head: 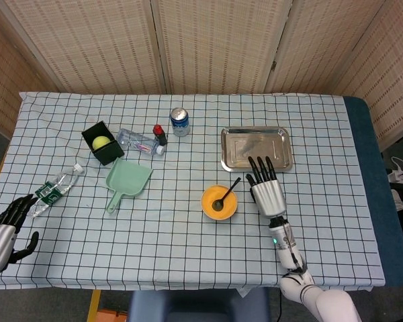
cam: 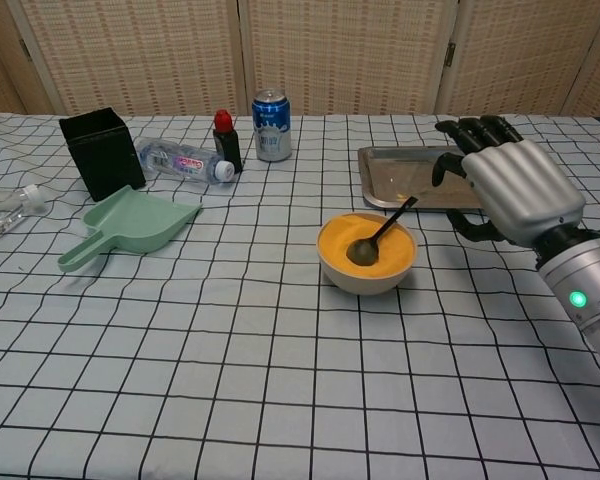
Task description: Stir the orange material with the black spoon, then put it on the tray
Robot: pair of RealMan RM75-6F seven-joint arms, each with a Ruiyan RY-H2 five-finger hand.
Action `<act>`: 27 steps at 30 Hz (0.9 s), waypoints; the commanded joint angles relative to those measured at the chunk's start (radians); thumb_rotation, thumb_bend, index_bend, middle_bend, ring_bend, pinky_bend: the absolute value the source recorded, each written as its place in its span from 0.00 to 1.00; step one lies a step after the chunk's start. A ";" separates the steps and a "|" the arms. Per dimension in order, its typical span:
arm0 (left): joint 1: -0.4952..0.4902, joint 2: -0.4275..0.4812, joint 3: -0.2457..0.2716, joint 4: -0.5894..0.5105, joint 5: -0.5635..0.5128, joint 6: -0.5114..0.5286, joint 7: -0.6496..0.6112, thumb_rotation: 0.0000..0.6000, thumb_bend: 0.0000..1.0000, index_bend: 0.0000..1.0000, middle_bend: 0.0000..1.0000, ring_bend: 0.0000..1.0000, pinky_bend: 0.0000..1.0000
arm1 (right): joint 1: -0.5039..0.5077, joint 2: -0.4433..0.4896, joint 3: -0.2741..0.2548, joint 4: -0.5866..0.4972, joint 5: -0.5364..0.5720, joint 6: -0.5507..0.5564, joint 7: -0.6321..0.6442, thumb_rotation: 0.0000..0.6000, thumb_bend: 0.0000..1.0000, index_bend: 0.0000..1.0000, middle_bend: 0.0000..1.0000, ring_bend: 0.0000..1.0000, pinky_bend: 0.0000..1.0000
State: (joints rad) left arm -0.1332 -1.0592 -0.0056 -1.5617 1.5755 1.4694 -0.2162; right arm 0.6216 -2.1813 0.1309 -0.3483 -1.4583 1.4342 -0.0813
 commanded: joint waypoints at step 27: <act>-0.008 -0.003 -0.001 0.005 -0.007 -0.018 -0.001 1.00 0.52 0.00 0.01 0.00 0.19 | 0.084 -0.070 0.033 0.132 0.013 -0.101 0.035 1.00 0.31 0.47 0.07 0.00 0.00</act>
State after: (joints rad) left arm -0.1404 -1.0621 -0.0066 -1.5566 1.5688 1.4514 -0.2178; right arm 0.7037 -2.2503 0.1629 -0.2163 -1.4470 1.3351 -0.0469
